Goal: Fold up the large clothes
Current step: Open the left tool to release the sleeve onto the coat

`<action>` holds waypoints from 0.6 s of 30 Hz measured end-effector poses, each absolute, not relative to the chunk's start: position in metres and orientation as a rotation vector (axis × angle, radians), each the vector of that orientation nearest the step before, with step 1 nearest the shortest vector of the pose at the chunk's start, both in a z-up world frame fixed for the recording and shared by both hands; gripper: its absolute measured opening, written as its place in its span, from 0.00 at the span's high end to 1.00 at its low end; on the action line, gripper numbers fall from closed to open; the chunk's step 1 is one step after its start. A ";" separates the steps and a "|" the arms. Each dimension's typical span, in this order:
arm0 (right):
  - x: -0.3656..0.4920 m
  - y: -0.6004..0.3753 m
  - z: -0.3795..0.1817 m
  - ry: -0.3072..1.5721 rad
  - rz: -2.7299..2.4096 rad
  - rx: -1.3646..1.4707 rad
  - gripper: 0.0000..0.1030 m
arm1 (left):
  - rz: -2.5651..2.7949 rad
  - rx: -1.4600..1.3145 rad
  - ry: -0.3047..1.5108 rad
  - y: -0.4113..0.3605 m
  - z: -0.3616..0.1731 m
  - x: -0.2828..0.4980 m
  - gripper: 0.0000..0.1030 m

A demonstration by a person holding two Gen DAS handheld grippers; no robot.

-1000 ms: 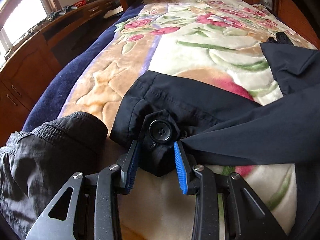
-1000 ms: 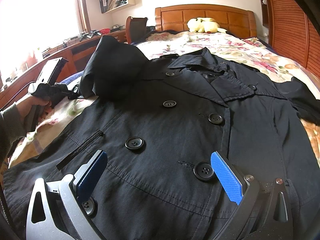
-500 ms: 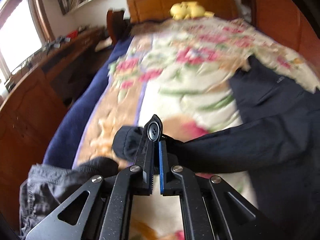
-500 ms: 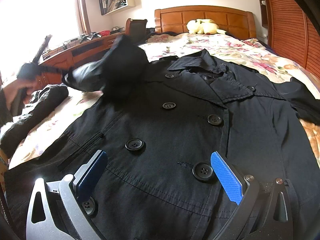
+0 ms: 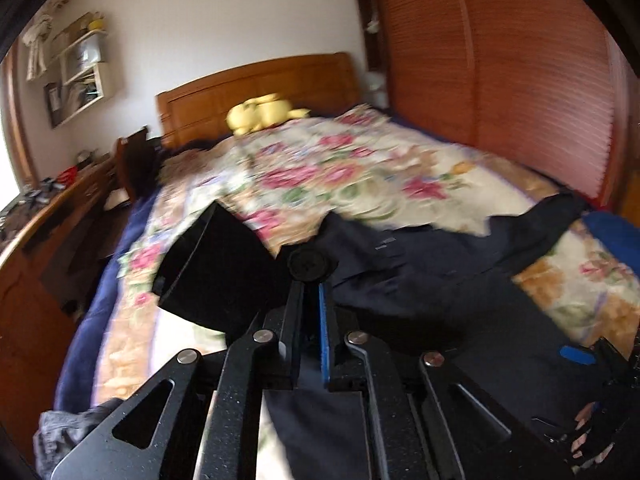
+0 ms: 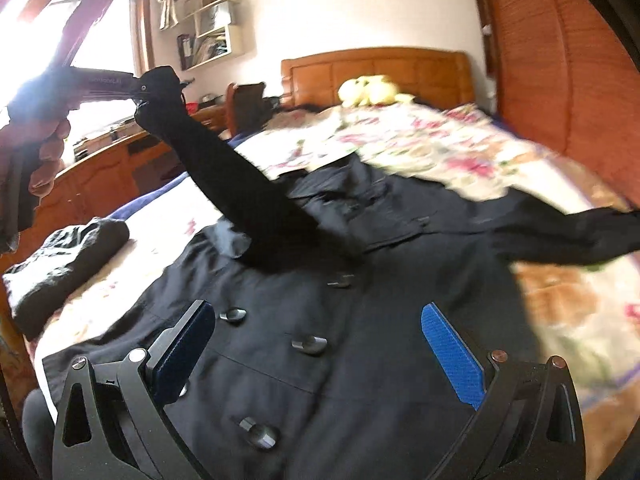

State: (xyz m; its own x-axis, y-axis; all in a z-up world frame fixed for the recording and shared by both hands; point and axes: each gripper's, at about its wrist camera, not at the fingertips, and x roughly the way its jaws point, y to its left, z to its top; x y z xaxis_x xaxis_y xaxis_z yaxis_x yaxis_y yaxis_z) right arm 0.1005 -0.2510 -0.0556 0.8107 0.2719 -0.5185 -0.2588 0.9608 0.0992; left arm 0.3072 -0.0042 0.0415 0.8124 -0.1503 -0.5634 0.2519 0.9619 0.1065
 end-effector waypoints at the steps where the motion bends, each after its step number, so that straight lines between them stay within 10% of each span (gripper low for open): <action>1: 0.093 -0.258 -0.051 0.548 0.263 0.013 0.00 | -0.249 0.168 0.585 -0.011 0.043 0.303 0.83; 18: 0.060 -0.253 -0.009 0.556 0.204 -0.079 0.00 | -0.357 0.075 0.567 0.008 0.011 0.213 0.47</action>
State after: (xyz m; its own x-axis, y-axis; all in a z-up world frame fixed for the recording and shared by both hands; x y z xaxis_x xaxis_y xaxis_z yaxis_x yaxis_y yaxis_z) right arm 0.0600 -0.2535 -0.0093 0.8298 0.1704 -0.5314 -0.2130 0.9769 -0.0193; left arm 0.2126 0.0081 0.0110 0.7840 -0.3102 -0.5378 0.3514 0.9358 -0.0276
